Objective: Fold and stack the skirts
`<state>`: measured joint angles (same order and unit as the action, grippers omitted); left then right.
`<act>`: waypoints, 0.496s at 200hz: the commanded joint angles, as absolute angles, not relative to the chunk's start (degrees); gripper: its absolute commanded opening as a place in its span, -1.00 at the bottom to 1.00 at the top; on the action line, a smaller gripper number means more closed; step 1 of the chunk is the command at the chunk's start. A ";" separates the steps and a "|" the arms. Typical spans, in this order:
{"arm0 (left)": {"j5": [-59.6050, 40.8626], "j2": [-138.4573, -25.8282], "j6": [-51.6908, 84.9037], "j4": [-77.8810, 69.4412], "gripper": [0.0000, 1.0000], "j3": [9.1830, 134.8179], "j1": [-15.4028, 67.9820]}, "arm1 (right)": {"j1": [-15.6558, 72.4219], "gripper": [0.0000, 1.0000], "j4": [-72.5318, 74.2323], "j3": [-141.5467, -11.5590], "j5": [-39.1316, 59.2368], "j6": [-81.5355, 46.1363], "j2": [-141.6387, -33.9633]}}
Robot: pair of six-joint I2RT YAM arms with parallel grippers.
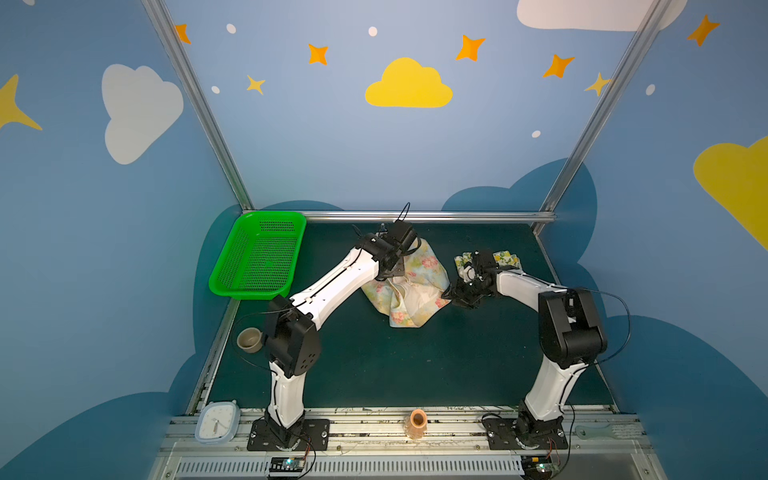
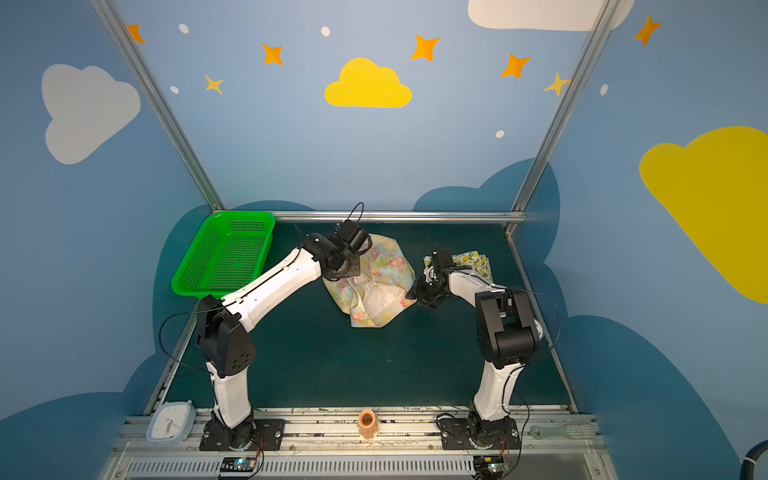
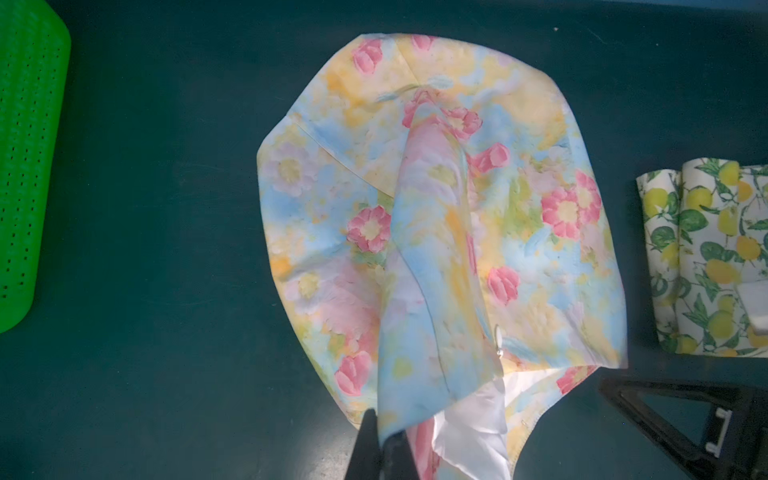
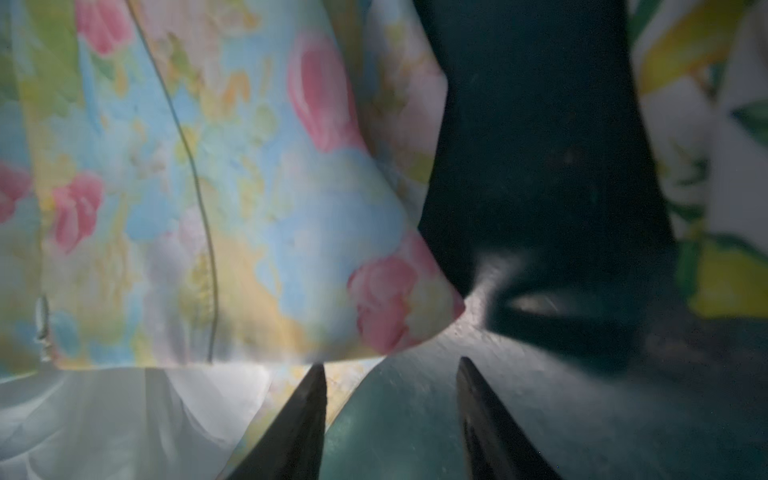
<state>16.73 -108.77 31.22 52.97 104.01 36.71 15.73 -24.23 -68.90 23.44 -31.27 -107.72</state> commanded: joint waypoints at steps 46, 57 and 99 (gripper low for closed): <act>12.45 -102.79 33.06 49.92 -0.92 97.90 33.71 | 20.14 0.04 -27.03 -76.73 11.97 -26.88 -112.61; 11.97 -102.45 33.03 49.66 -0.92 97.57 33.49 | 20.93 0.04 -27.20 -77.19 10.82 -26.26 -113.16; 11.27 -101.30 33.22 49.04 -0.92 96.22 32.57 | 23.64 0.04 -26.10 -78.38 6.06 -24.57 -115.19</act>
<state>11.90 -103.81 32.45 49.36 96.79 33.21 22.26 -25.15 -76.84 11.07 -26.68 -113.47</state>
